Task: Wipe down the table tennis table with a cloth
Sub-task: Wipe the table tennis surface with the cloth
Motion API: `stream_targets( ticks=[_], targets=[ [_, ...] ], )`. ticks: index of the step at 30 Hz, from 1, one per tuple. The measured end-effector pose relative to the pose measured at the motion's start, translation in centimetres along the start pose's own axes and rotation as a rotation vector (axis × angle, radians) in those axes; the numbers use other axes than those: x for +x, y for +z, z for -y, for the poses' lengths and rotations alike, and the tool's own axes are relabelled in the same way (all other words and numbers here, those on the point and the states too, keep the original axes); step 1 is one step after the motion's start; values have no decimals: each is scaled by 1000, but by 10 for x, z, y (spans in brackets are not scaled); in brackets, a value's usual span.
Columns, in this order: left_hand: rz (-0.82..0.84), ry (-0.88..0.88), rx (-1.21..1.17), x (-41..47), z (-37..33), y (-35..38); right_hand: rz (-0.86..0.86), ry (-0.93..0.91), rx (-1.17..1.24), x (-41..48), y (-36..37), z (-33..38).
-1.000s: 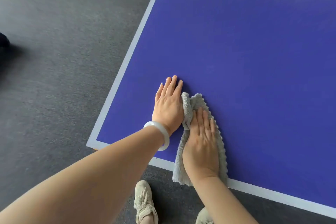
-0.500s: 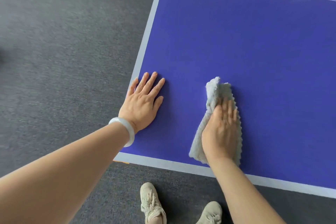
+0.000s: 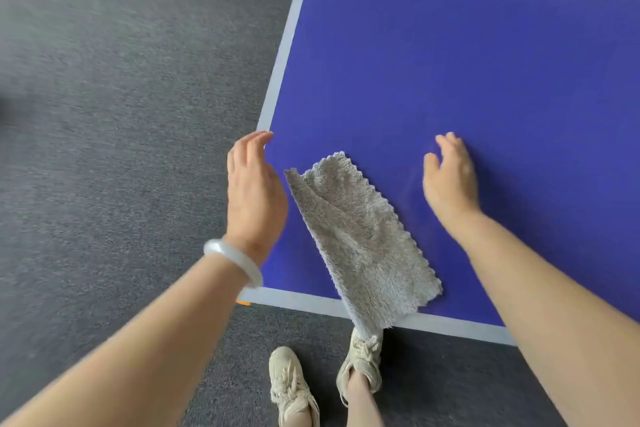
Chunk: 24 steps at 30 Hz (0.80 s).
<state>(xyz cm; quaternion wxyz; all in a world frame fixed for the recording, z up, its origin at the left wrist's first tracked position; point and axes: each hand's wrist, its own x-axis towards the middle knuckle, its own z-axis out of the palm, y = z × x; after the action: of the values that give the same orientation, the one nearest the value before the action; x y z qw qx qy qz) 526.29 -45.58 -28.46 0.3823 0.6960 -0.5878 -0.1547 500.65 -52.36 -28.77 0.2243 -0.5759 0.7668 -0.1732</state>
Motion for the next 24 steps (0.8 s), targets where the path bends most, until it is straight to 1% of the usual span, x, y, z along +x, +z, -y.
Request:
stream_targets(
  ticks=[1, 2, 4, 5, 6, 7, 8, 9, 11, 14, 17, 20, 23, 24],
  targets=[
    [-14, 35, 39, -15, -16, 3, -12, -36, -91, 2, 13, 0],
    [21, 92, 85, -32, -35, 11, -42, -83, -165, 0, 24, -1],
    [177, 200, 261, -66, -67, 43, -92, -106, -223, -2, 31, -5],
    [279, 196, 368, -78, -81, 61, -101, -118, -247, -2, 32, -7],
    [379, 151, 465, -87, -93, 78, -103, -150, -275, -1, 31, -8],
    [455, 86, 535, -92, -99, 90, -94, -205, -311, 0, 31, -9],
    [482, 39, 563, -93, -100, 99, -69, -278, -347, 0, 32, -9],
    [483, 22, 562, -93, -98, 102, -41, -343, -375, -1, 34, -8],
    [461, 63, 557, -94, -88, 97, -13, -415, -393, -4, 37, -7],
    [475, 148, 541, -102, -62, 71, -27, -405, -376, -3, 34, -6],
    [462, 139, 572, -106, -24, 34, -27, -403, -393, -4, 34, -7],
    [412, 26, 634, -75, 11, 6, -40, -411, -399, -4, 35, -7],
    [348, -233, 568, -30, 29, 0, -54, -411, -401, -4, 35, -7],
    [327, -287, 552, -27, 29, 1, -56, -411, -401, -4, 36, -7]
  ],
)
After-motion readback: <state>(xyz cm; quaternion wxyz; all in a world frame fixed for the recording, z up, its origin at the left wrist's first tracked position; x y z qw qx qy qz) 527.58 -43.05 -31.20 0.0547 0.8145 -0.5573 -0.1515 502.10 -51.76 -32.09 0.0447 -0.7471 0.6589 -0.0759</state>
